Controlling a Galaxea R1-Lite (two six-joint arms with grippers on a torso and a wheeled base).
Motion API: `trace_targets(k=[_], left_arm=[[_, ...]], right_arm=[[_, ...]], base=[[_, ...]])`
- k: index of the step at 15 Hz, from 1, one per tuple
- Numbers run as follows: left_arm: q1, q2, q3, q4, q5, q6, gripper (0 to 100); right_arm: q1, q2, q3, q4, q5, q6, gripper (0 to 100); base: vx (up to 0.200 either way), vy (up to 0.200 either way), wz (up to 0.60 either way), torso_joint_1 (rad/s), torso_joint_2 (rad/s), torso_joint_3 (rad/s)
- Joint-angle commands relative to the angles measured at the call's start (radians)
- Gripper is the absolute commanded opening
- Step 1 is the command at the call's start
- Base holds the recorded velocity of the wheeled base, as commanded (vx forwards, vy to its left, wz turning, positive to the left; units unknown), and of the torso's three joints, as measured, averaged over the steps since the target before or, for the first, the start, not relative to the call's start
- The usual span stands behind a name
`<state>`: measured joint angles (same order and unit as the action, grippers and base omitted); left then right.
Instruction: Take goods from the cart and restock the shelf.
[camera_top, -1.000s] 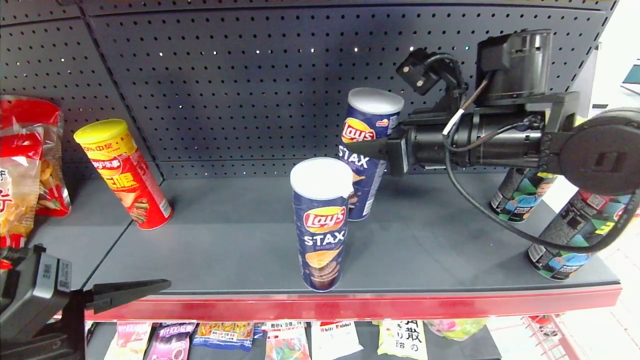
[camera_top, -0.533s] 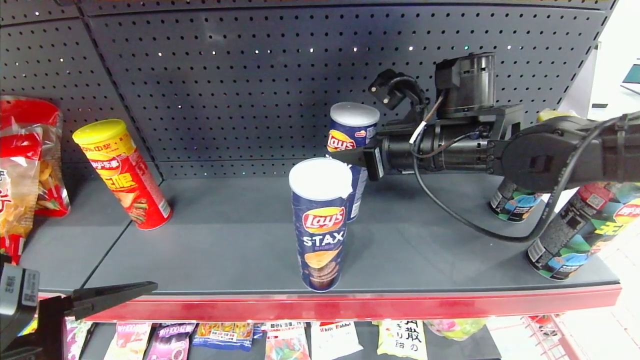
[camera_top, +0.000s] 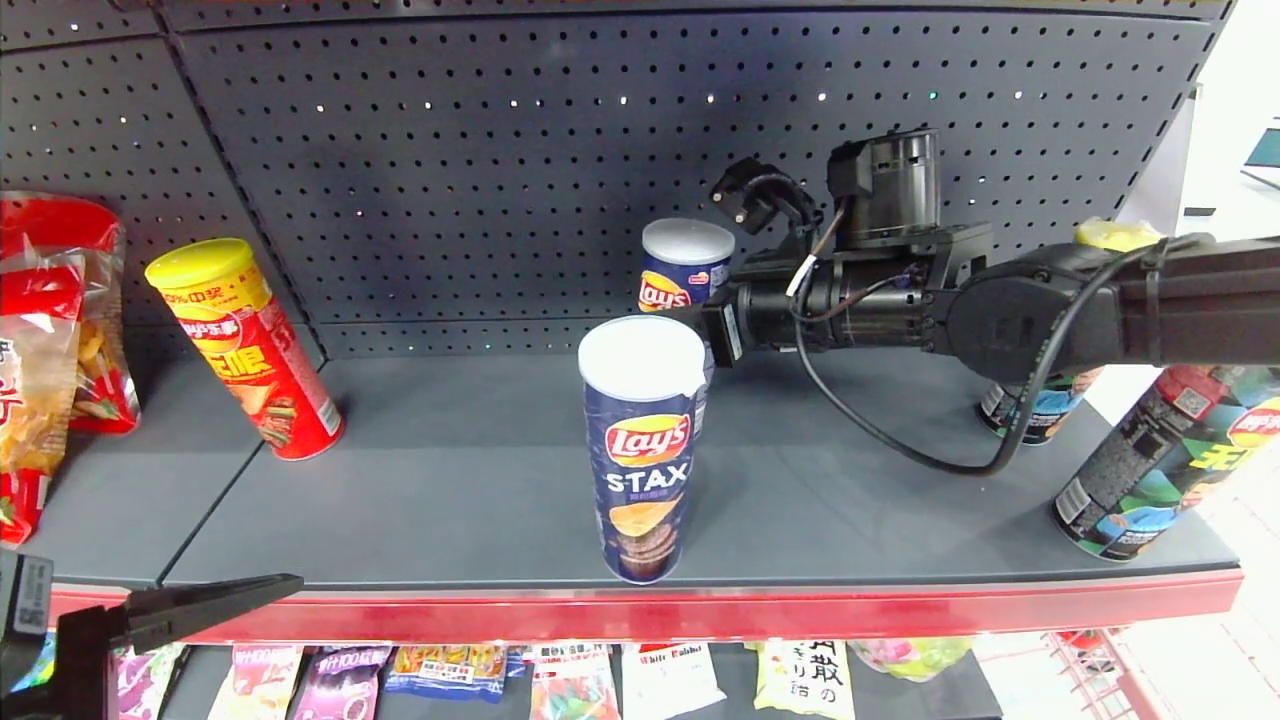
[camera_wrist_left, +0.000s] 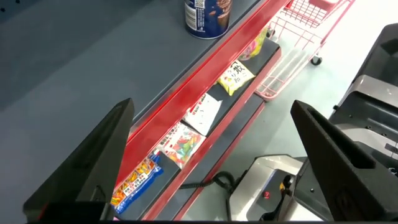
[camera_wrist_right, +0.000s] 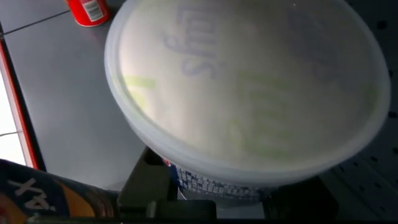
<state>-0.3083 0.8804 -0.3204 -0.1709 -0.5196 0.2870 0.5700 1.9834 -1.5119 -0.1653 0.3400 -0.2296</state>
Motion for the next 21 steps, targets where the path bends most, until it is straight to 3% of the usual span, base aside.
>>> trace_targets(k=[1, 4, 5, 11, 15, 21], left_arm=[[0.0, 0.002, 0.001, -0.001, 0.0, 0.0, 100], [0.0, 0.003, 0.001, -0.001, 0.0, 0.0, 100], [0.0, 0.005, 0.001, -0.001, 0.0, 0.0, 100], [0.0, 0.014, 0.0, -0.001, 0.0, -0.002, 100], [0.0, 0.049, -0.006, -0.002, 0.003, -0.002, 100], [-0.008, 0.241, -0.101, -0.018, 0.038, 0.009, 100]], right_arm=[[0.001, 0.006, -0.002, 0.0, 0.001, -0.001, 0], [0.001, 0.014, -0.002, 0.0, 0.001, -0.005, 0], [0.001, 0.015, -0.002, 0.0, 0.001, -0.005, 100], [0.022, -0.057, 0.07, 0.001, -0.026, -0.013, 100], [0.016, -0.195, 0.225, 0.001, -0.108, 0.001, 100], [-0.035, -0.555, 0.605, 0.001, -0.165, 0.076, 100]], base=[[0.0, 0.0, 0.0, 0.0, 0.0, 0.0], [0.0, 0.0, 0.0, 0.0, 0.0, 0.0], [0.0, 0.0, 0.0, 0.0, 0.0, 0.0], [0.0, 0.0, 0.0, 0.0, 0.0, 0.0], [0.0, 0.0, 0.0, 0.0, 0.0, 0.0], [0.0, 0.0, 0.0, 0.0, 0.0, 0.0]])
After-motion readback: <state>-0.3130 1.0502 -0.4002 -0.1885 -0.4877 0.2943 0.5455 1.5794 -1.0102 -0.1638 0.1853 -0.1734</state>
